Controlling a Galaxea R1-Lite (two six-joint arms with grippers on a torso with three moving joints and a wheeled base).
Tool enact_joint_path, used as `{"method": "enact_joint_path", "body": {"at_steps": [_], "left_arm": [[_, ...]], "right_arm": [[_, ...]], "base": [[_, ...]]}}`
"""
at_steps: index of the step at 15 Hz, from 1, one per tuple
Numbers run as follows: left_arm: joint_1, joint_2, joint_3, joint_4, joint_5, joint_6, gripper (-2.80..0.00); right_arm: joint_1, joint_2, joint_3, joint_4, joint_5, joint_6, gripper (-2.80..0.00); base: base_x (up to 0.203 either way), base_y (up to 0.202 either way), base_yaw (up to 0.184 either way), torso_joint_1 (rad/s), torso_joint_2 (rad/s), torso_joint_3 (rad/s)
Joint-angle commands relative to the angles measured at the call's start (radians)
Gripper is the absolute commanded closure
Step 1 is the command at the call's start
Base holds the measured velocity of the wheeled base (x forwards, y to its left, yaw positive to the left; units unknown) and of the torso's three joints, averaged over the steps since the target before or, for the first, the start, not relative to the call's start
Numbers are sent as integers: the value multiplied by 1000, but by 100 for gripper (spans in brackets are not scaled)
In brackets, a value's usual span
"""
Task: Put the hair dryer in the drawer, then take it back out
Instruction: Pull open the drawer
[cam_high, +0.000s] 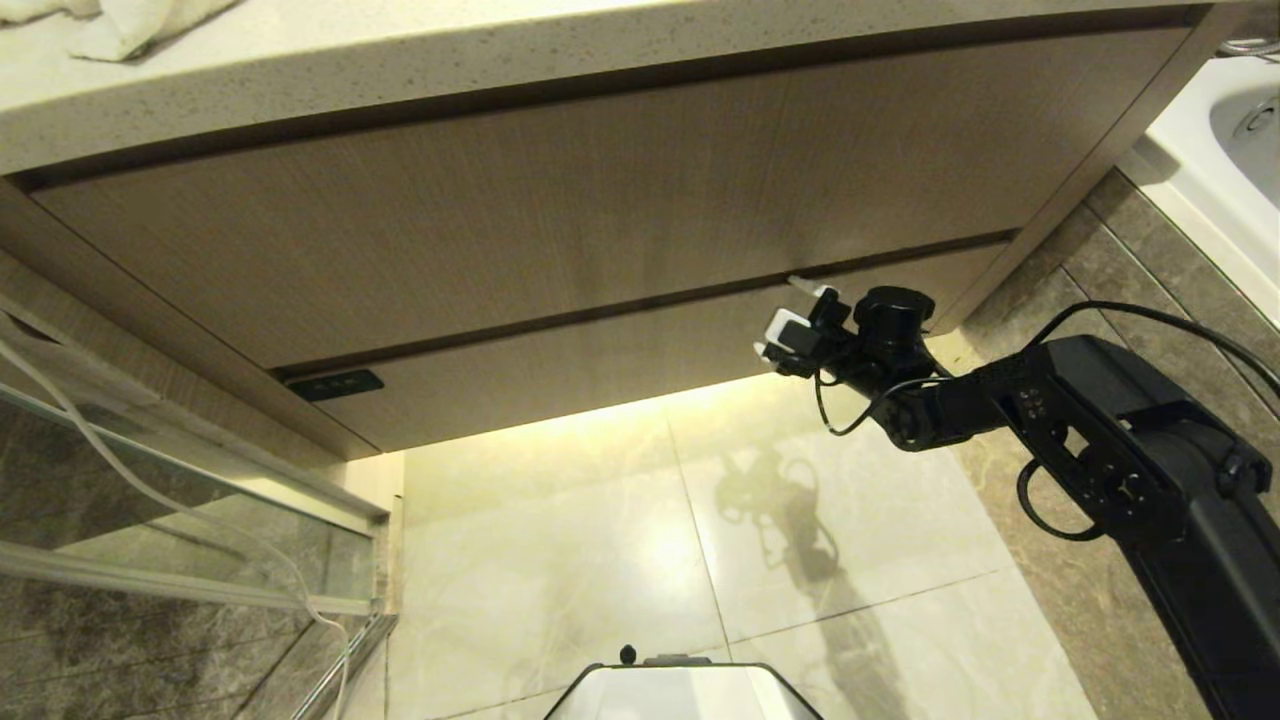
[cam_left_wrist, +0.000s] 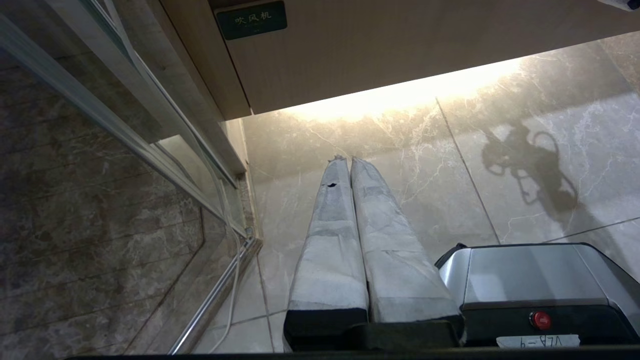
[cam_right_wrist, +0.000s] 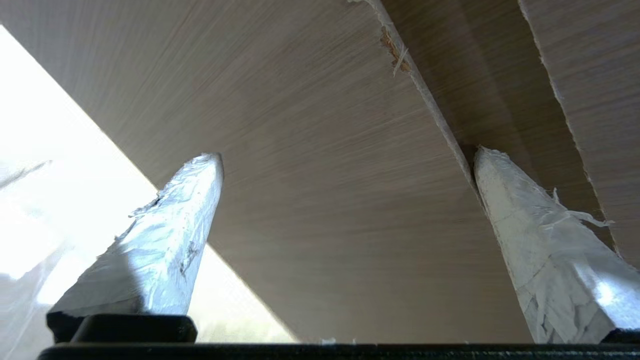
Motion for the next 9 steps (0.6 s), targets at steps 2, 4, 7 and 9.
{"method": "enact_joint_path", "body": {"at_steps": [2, 4, 7, 9], "left_arm": [[0, 0, 0, 0, -1, 0, 0], [0, 0, 0, 0, -1, 0, 0], [0, 0, 0, 0, -1, 0, 0], [0, 0, 0, 0, -1, 0, 0]], "right_arm": [[-2, -69, 109, 22, -43, 6, -280], [-1, -88, 160, 22, -48, 17, -280], [-1, -103, 163, 19, -46, 22, -280], [1, -138, 170, 11, -37, 18, -280]], "base": [[0, 0, 0, 0, 0, 0], [0, 0, 0, 0, 0, 0], [0, 0, 0, 0, 0, 0], [0, 0, 0, 0, 0, 0]]}}
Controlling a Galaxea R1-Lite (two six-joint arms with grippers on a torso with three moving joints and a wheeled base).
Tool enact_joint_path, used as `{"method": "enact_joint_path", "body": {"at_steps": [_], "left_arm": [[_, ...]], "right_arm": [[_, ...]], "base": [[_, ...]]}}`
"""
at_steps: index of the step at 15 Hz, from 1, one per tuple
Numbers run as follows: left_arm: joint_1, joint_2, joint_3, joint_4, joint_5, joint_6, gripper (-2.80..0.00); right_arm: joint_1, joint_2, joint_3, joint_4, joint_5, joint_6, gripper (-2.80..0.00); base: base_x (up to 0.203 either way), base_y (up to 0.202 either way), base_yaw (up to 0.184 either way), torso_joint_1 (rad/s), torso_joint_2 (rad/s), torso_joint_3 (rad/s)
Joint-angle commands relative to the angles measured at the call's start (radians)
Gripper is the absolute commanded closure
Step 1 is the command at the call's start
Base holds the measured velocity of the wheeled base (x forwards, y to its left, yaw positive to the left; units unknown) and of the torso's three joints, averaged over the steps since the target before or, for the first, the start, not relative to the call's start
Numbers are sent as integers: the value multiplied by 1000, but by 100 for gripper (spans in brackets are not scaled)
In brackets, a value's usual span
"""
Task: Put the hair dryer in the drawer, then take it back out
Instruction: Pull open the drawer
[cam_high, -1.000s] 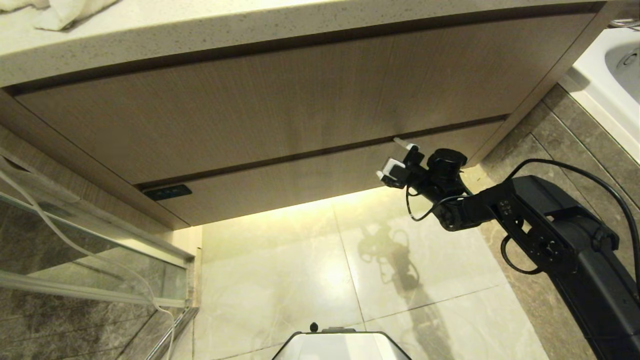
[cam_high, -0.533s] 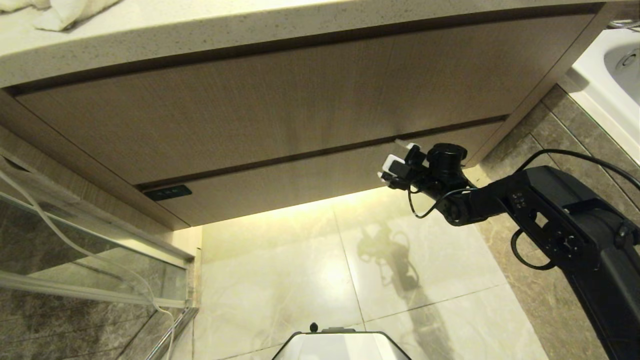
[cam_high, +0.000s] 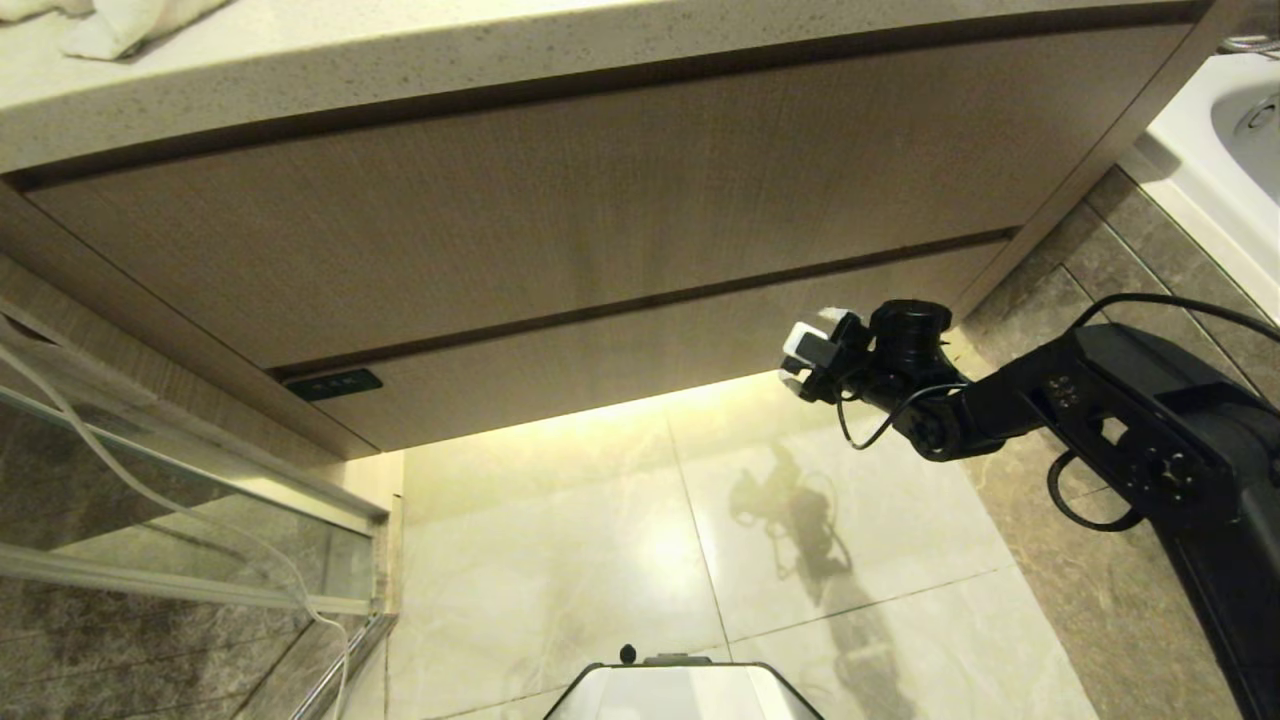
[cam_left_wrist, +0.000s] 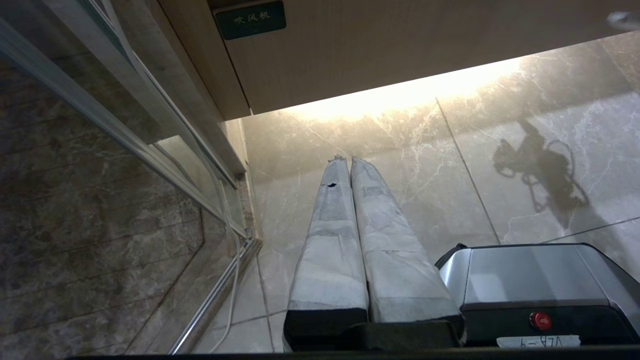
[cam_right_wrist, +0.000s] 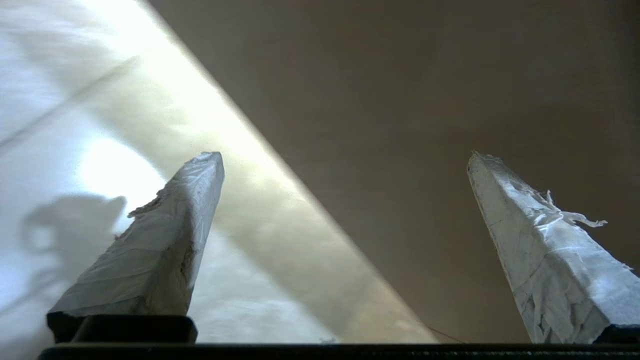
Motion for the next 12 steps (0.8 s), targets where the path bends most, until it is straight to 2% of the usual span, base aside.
{"method": "enact_joint_path", "body": {"at_steps": [1, 4, 12], "left_arm": [[0, 0, 0, 0, 1, 0, 0], [0, -1, 0, 0, 0, 0, 0], [0, 0, 0, 0, 0, 0, 0]], "right_arm": [[9, -64, 24, -10, 14, -10, -280], [16, -59, 32, -84, 51, -13, -280], [21, 38, -53, -181, 54, -17, -280]], "base": [[0, 0, 0, 0, 0, 0], [0, 0, 0, 0, 0, 0], [0, 0, 0, 0, 0, 0]]}}
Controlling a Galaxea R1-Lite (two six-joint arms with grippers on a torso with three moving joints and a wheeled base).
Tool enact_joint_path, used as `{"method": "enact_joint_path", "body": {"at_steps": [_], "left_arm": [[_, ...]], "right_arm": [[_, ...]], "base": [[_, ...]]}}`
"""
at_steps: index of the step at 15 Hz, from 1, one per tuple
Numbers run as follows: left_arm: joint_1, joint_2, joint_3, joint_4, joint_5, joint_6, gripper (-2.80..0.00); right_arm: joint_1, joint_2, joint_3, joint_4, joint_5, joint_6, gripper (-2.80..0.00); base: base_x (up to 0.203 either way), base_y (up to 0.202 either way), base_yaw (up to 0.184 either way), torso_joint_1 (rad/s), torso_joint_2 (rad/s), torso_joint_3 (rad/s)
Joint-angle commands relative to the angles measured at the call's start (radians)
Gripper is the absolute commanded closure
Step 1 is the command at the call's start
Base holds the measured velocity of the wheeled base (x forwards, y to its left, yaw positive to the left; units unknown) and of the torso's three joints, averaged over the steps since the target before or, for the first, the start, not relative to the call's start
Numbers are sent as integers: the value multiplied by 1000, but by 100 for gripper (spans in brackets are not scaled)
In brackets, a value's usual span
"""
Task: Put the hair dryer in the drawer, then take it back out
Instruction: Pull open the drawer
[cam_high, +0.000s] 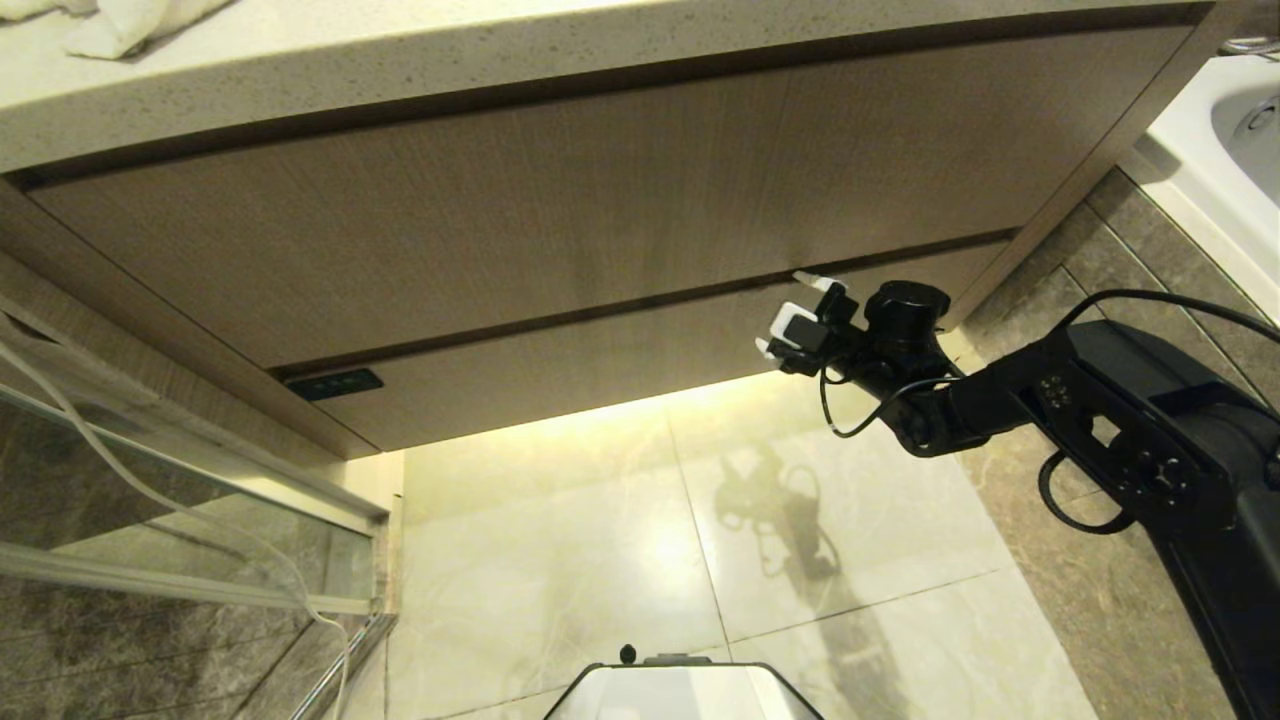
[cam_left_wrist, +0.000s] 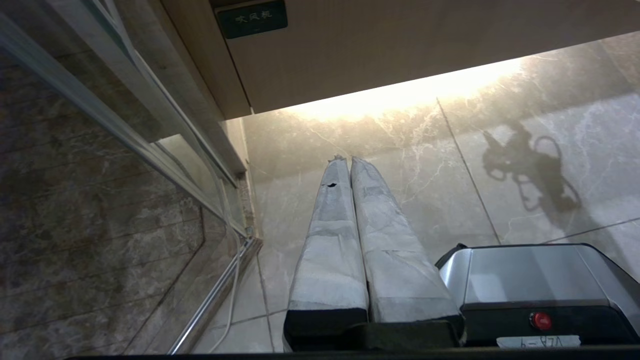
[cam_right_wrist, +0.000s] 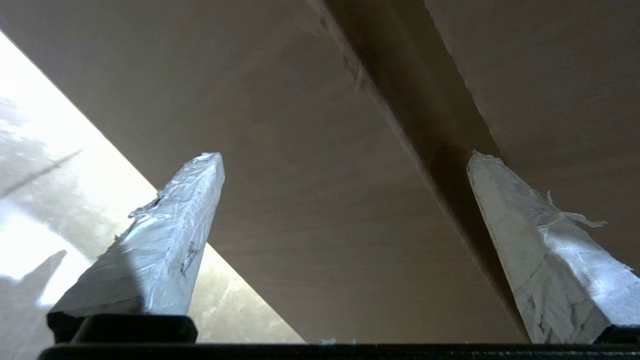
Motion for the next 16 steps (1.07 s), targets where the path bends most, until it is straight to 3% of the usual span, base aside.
{"method": "enact_joint_path", "body": {"at_steps": [1, 16], "left_arm": [[0, 0, 0, 0, 1, 0, 0], [0, 0, 1, -1, 0, 0, 0]], "right_arm": [[-2, 40, -30, -19, -1, -5, -280], [-2, 164, -189, -46, 4, -5, -280]], "base": [[0, 0, 0, 0, 0, 0], [0, 0, 0, 0, 0, 0]]}}
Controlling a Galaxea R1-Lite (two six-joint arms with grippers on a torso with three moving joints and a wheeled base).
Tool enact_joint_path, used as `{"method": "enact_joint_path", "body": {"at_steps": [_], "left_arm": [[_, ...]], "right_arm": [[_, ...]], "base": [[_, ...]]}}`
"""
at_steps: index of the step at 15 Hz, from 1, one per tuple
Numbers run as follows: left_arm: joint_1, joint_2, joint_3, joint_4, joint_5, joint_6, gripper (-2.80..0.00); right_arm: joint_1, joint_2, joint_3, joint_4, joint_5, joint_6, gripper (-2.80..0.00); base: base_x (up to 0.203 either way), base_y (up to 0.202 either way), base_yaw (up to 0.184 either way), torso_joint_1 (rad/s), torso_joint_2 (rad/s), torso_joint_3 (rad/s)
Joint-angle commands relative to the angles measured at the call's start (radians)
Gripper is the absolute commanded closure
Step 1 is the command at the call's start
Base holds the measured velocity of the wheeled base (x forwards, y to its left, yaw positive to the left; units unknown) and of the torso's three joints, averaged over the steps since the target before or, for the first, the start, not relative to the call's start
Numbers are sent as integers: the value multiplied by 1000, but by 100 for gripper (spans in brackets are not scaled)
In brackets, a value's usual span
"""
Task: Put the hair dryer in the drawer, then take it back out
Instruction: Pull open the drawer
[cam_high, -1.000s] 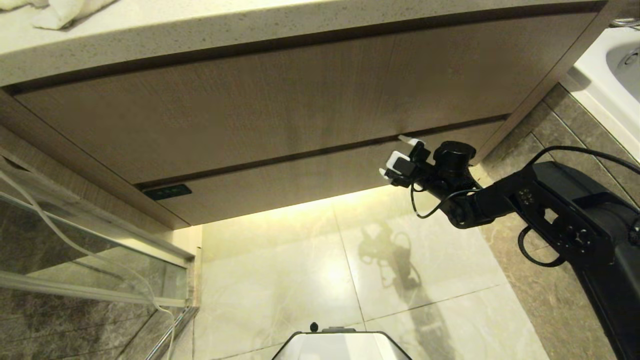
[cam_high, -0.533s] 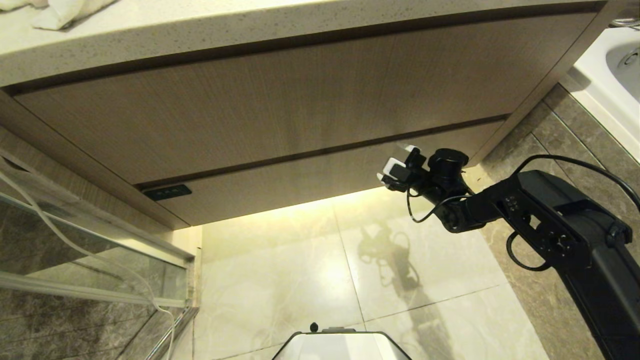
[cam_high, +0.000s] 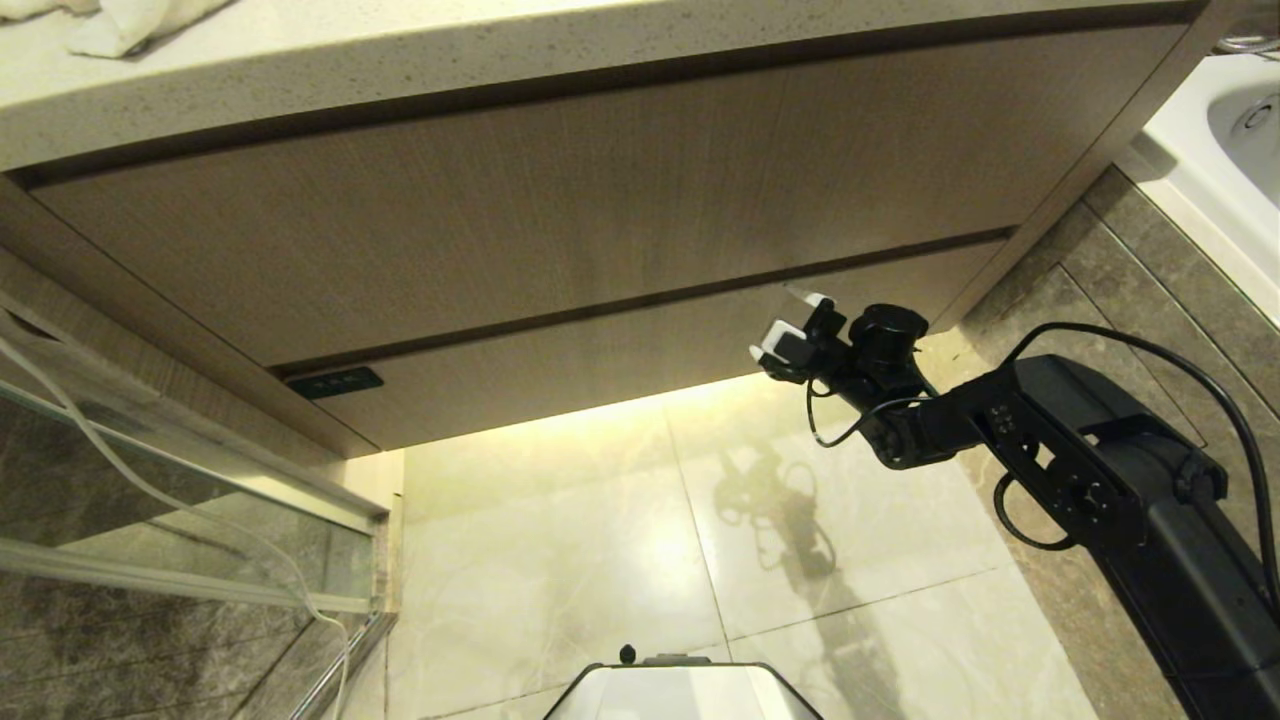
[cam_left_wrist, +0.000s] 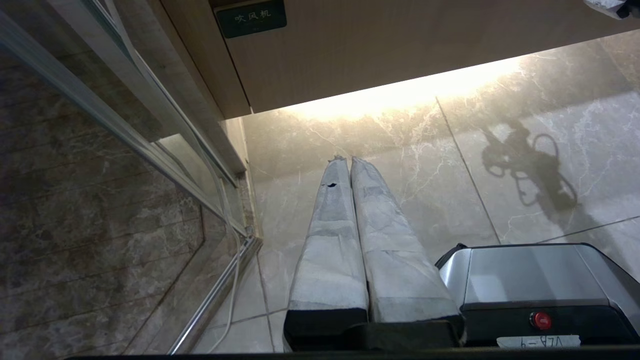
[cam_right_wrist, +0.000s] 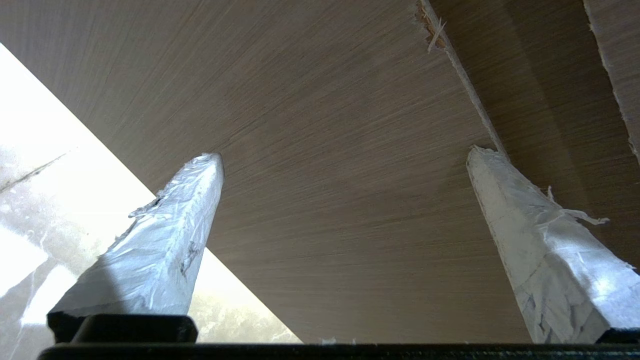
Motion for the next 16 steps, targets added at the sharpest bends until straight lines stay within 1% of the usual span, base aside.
{"method": "enact_joint_path", "body": {"at_steps": [1, 5, 8, 11, 16], "left_arm": [[0, -2, 0, 0, 0, 0, 0], [0, 0, 2, 0, 0, 0, 0], [0, 0, 0, 0, 1, 0, 0], [0, 0, 0, 0, 1, 0, 0], [0, -2, 0, 0, 1, 0, 0]], "right_arm": [[0, 3, -15, -3, 0, -5, -280], [0, 8, -6, -3, -5, -6, -280], [0, -43, 102, 41, -8, -8, -280], [0, -99, 167, 84, -7, -9, -280], [0, -162, 176, 71, -2, -15, -280]], "base": [[0, 0, 0, 0, 0, 0], [0, 0, 0, 0, 0, 0], [0, 0, 0, 0, 0, 0], [0, 0, 0, 0, 0, 0], [0, 0, 0, 0, 0, 0]]}}
